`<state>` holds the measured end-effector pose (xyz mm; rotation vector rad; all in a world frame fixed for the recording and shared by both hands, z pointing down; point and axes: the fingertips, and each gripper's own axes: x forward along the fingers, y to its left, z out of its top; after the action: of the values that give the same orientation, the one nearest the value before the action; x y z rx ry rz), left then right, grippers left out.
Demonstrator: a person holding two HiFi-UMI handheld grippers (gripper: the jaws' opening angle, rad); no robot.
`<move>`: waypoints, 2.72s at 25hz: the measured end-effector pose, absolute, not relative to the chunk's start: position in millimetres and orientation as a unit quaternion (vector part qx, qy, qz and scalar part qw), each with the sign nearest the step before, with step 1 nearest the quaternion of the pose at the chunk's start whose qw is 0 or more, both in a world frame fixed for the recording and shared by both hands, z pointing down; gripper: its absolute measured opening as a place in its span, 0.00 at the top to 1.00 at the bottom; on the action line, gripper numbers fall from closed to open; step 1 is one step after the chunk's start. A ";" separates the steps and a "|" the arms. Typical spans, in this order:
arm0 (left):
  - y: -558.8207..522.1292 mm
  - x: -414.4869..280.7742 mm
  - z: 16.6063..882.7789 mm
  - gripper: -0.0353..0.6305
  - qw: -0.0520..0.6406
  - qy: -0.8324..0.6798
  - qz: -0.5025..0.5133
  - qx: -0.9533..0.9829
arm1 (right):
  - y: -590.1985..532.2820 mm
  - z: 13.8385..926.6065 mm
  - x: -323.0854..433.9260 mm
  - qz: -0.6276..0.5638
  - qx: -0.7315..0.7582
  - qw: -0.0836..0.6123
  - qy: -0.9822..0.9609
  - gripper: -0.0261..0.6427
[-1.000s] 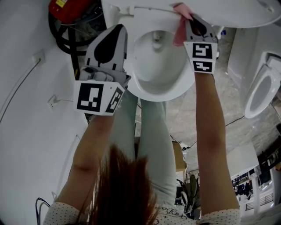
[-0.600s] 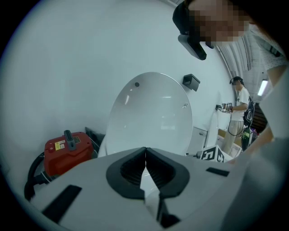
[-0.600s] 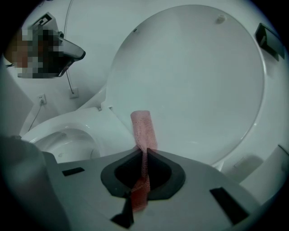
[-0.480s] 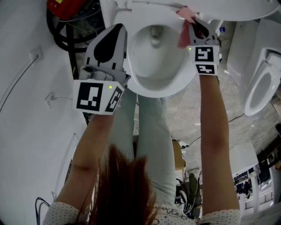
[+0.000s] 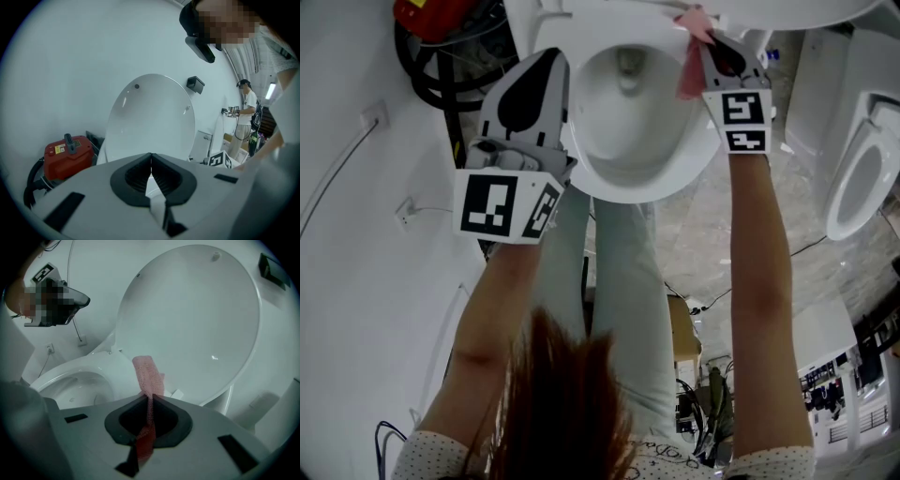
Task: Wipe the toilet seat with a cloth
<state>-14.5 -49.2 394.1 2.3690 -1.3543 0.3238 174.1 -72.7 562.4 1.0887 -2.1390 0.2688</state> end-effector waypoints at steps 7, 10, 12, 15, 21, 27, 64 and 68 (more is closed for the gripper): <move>-47.1 -10.6 393.9 0.96 0.195 -0.478 0.118 0.848 | -53.5 563.2 175.7 0.067 0.369 0.363 -0.853 0.93; -45.7 -11.0 394.6 0.96 0.194 -0.478 0.119 0.848 | -42.7 564.1 177.6 0.054 0.349 0.362 -0.863 0.93; -45.0 -10.6 395.2 0.96 0.194 -0.476 0.119 0.849 | -36.1 565.3 179.2 0.047 0.337 0.364 -0.867 0.93; -43.3 -8.3 396.1 0.96 0.194 -0.473 0.121 0.851 | -27.5 566.5 182.5 0.043 0.321 0.366 -0.872 0.93; -39.8 -4.6 396.4 0.96 0.193 -0.468 0.123 0.854 | -17.8 566.7 186.2 0.046 0.308 0.356 -0.881 0.93; -40.2 -0.6 397.7 0.96 0.193 -0.464 0.125 0.855 | -9.5 568.2 191.1 0.056 0.290 0.347 -0.890 0.92; -25.6 11.7 404.3 0.96 0.203 -0.450 0.130 0.860 | 70.0 575.5 205.4 0.111 0.300 0.319 -0.892 0.92; -23.5 12.8 404.3 0.96 0.204 -0.450 0.130 0.860 | 81.1 576.2 204.3 0.109 0.286 0.328 -0.894 0.92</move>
<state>12.8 -23.5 404.3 2.3990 -1.2542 0.3637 204.3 81.1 576.2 0.7487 -2.3401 0.2850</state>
